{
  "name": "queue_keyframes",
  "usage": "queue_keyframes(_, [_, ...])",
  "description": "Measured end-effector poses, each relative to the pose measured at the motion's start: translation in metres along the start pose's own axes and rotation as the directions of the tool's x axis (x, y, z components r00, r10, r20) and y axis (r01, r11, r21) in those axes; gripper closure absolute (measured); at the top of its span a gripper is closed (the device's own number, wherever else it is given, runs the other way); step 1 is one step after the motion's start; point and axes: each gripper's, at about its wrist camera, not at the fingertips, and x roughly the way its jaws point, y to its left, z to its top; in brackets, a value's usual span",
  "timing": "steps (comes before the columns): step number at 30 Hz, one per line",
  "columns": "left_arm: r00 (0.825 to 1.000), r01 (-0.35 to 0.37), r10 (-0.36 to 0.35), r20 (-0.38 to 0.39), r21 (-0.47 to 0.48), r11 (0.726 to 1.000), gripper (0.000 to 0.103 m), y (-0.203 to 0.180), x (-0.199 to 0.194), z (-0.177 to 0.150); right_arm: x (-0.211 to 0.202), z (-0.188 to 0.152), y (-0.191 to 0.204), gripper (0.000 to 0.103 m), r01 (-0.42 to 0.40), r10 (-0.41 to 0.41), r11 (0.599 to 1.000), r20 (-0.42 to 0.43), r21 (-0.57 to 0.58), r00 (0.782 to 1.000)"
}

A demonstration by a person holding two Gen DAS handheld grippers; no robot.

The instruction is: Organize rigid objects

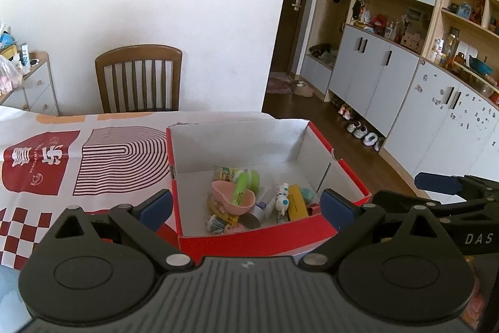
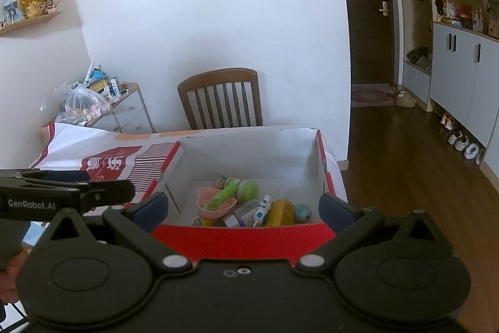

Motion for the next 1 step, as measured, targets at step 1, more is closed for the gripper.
queue_keyframes(1, [1.000, 0.002, -0.002, -0.001, -0.001, 1.000, 0.002, 0.0006, -0.0002, 0.0002, -0.0004, -0.0001, 0.0000, 0.000, 0.000, 0.000, 1.000, 0.001, 0.004, 1.000])
